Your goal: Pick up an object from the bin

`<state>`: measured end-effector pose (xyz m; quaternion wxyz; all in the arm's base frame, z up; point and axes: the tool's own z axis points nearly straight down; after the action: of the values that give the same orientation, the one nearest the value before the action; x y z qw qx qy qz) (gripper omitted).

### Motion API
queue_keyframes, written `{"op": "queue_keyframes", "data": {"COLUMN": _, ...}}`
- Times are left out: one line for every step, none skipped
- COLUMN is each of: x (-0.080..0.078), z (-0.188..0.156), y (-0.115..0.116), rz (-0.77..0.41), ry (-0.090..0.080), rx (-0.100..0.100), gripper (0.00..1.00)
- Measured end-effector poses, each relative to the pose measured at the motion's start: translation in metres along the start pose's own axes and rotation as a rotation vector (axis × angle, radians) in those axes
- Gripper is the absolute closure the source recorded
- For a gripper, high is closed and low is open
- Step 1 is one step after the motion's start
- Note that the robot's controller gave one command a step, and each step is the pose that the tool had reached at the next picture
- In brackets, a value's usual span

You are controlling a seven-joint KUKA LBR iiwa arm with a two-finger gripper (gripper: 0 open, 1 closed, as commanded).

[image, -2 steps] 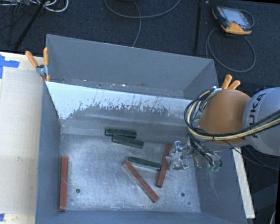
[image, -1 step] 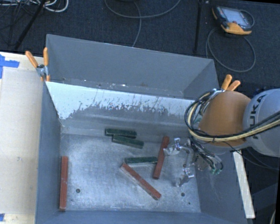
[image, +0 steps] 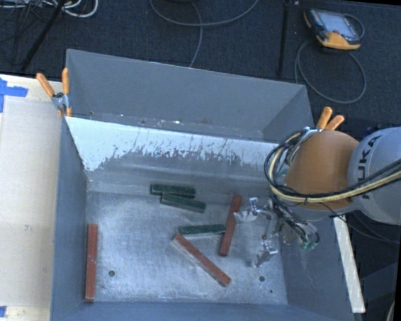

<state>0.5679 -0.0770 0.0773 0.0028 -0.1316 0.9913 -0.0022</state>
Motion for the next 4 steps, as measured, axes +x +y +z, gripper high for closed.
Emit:
{"op": "queue_keyframes", "data": {"x": -0.059, "z": -0.004, "y": 0.037, "rz": -0.197, "ry": -0.025, "rx": 0.010, "gripper": 1.00}}
{"op": "queue_keyframes", "data": {"x": -0.050, "z": 0.000, "y": 0.040, "rz": -0.200, "ry": 0.017, "rx": -0.005, "gripper": 0.00}}
{"op": "queue_keyframes", "data": {"x": -0.050, "z": 0.000, "y": 0.040, "rz": -0.200, "ry": 0.016, "rx": -0.005, "gripper": 0.00}}
{"op": "queue_keyframes", "data": {"x": -0.080, "z": -0.006, "y": 0.089, "rz": -0.219, "ry": -0.033, "rx": 0.008, "gripper": 1.00}}
